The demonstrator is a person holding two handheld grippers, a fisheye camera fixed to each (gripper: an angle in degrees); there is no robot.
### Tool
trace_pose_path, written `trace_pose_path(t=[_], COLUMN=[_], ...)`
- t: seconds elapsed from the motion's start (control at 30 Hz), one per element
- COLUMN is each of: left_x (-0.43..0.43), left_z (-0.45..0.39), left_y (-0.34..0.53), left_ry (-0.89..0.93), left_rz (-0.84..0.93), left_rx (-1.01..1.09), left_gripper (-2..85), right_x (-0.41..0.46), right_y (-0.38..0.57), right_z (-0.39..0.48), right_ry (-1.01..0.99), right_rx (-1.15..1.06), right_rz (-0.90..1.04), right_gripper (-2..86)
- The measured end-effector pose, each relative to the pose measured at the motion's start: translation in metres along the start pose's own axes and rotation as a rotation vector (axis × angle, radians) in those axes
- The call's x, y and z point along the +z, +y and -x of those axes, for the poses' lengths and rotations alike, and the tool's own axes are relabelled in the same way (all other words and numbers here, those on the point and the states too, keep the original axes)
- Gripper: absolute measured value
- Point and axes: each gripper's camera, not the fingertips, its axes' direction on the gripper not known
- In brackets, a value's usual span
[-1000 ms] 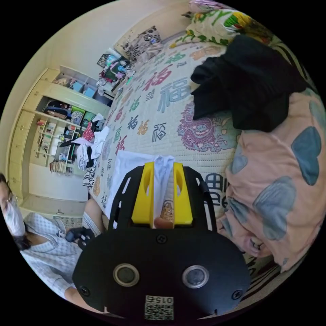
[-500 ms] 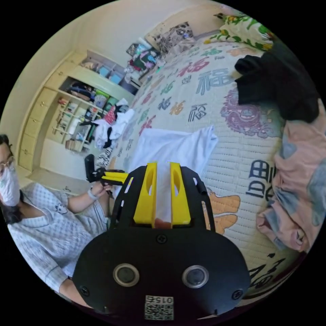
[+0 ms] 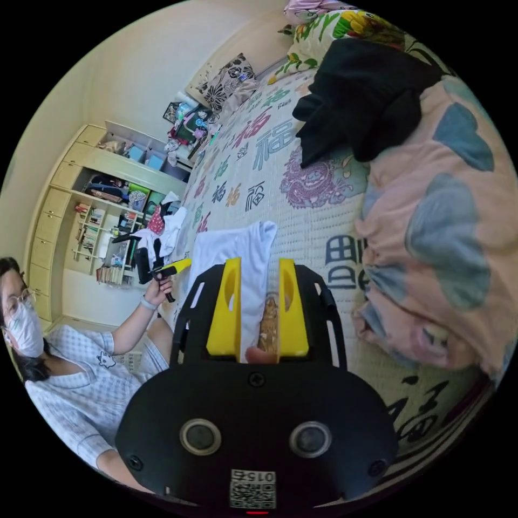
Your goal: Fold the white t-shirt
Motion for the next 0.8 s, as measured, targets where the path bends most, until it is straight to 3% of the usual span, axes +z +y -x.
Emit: trace_pose_path(t=[0.13, 0.27, 0.37, 0.5, 0.7, 0.8], left_x=[0.023, 0.044, 0.062, 0.059, 0.023, 0.029], left_z=[0.06, 0.101, 0.119, 0.127, 0.153, 0.163], left_y=[-0.05, -0.077, -0.091, -0.1, -0.11, -0.112], left_ry=[0.185, 0.37, 0.488, 0.451, 0.424, 0.387], left_rz=[0.007, 0.011, 0.047, 0.083, 0.02, 0.07], left_rx=[-0.037, -0.059, -0.063, -0.038, -0.042, -0.072], left_gripper=[11.2, 9.8, 7.4, 1.9, 0.2, 0.1], right_x=[0.009, 0.009, -0.001, 0.007, -0.016, -0.007], right_y=[-0.026, -0.035, -0.035, -0.038, -0.043, -0.044], right_z=[-0.017, -0.021, -0.031, -0.032, -0.01, -0.002], right_ry=[-0.125, -0.098, -0.209, -0.436, -0.27, -0.174], right_rx=[0.038, 0.018, 0.03, -0.001, -0.059, -0.043], right_rz=[0.039, 0.085, 0.097, 0.167, 0.063, 0.133], right_gripper=[15.4, 13.5, 12.3, 6.3, 2.0, 1.2])
